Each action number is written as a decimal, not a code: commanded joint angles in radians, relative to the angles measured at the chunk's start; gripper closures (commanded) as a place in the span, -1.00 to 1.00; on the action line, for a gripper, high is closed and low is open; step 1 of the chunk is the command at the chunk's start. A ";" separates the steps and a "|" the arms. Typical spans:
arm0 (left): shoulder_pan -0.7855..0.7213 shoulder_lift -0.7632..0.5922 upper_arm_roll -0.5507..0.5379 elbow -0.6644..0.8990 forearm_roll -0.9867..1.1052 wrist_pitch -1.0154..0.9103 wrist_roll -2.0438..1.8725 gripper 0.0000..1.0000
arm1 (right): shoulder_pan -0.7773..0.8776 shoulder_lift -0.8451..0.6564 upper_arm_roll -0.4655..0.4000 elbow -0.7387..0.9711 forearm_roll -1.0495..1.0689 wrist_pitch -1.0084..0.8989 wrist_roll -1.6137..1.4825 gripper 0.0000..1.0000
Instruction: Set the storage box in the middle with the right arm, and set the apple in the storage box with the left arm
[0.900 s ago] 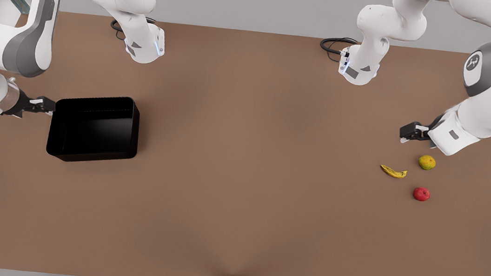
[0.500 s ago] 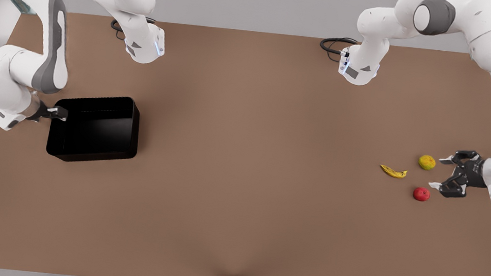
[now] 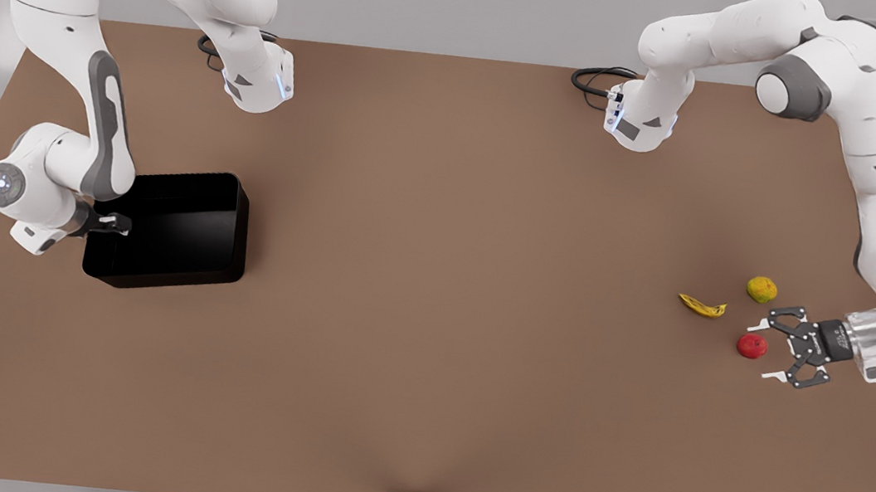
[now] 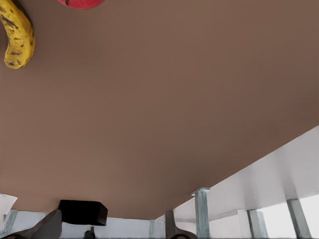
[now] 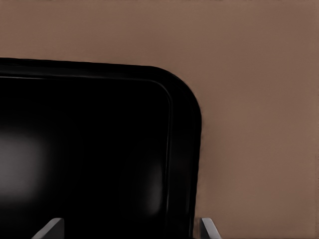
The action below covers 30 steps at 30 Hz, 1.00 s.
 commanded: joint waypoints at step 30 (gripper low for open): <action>0.137 0.264 0.049 0.017 -0.119 -0.110 0.228 -1.00 | -0.019 0.057 -0.022 -0.076 0.001 0.169 -0.062 0.57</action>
